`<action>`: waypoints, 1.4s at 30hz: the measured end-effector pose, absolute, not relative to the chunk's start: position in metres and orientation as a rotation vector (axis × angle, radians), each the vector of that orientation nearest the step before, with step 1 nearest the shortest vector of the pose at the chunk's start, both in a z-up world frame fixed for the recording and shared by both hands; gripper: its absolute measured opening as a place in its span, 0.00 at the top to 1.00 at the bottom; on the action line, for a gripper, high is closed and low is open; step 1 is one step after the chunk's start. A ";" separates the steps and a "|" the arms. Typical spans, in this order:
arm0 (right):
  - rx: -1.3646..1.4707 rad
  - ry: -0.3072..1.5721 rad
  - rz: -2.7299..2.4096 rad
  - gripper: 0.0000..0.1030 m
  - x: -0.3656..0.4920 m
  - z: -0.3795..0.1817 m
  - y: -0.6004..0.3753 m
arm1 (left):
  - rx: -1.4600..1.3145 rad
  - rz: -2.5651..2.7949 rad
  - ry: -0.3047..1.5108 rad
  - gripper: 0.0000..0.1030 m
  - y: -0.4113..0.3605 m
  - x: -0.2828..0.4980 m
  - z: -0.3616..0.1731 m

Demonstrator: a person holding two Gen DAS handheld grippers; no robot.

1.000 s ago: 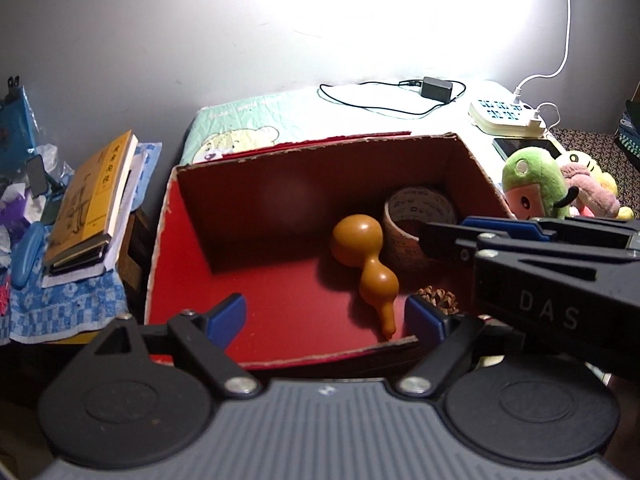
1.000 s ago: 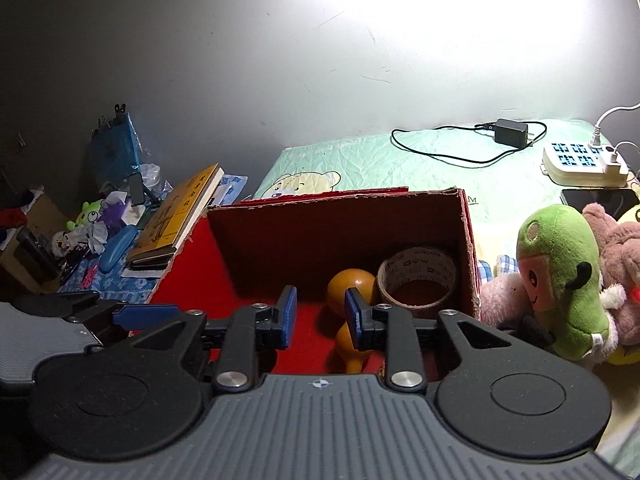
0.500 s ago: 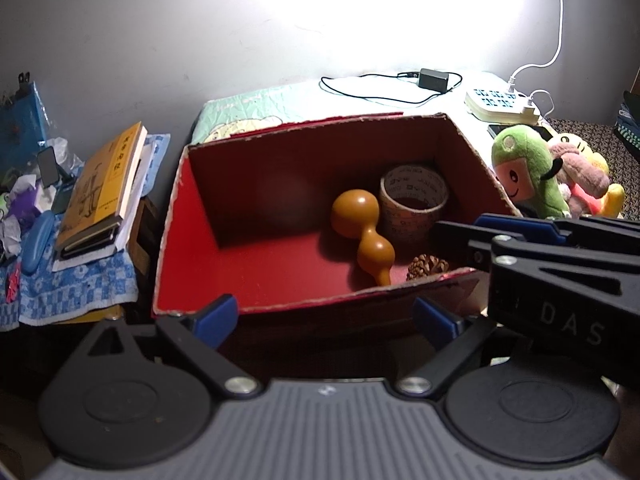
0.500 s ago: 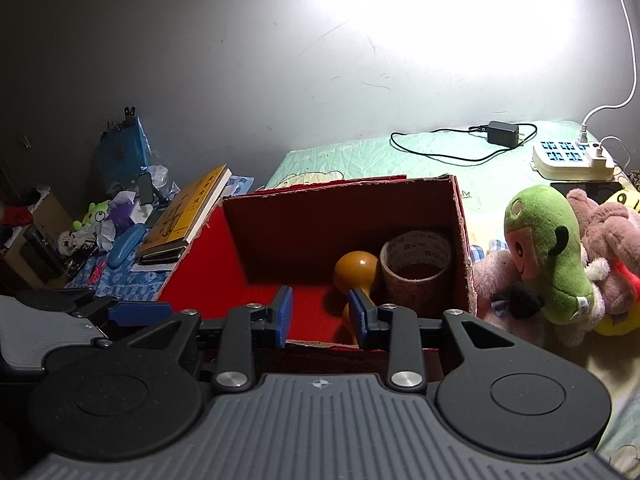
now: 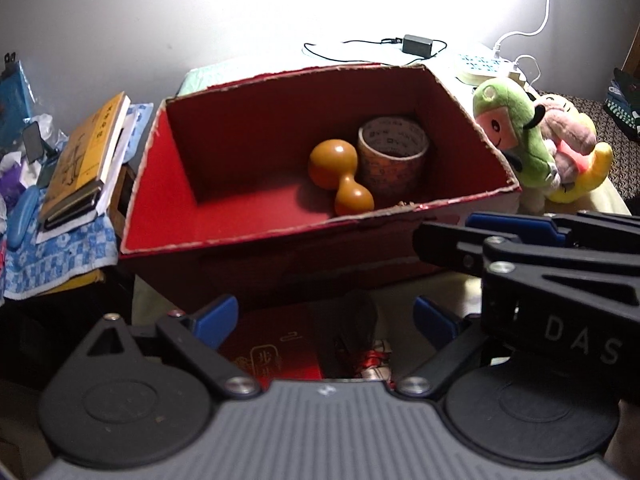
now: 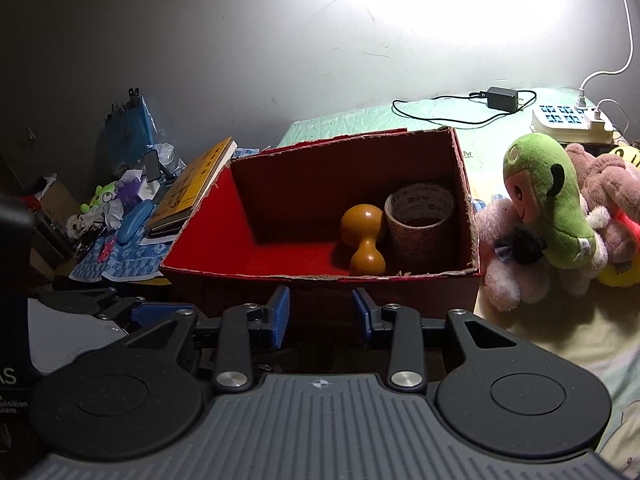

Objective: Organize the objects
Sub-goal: 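Withdraw the right gripper from the box toward the beige strap, then close the right gripper around the beige strap with red ribbon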

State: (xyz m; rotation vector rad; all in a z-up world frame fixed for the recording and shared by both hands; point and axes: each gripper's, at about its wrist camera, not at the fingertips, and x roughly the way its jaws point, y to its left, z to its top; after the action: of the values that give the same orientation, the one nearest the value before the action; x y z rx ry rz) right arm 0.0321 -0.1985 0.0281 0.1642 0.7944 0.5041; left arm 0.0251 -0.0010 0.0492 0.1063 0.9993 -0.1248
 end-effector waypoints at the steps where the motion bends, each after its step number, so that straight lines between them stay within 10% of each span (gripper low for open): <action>1: 0.166 0.800 0.503 0.64 0.031 0.027 -0.199 | 0.105 -0.127 1.003 0.08 -0.002 0.024 0.048; 42: 0.234 1.182 0.634 0.64 0.048 -0.055 -0.179 | -0.164 -0.409 1.064 0.11 0.026 -0.012 -0.017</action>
State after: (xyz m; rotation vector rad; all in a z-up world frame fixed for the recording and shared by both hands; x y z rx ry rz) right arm 0.0481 -0.1791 -0.0552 0.2343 1.1821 0.6340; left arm -0.0121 0.0262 -0.0169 -0.1638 1.0643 -0.4094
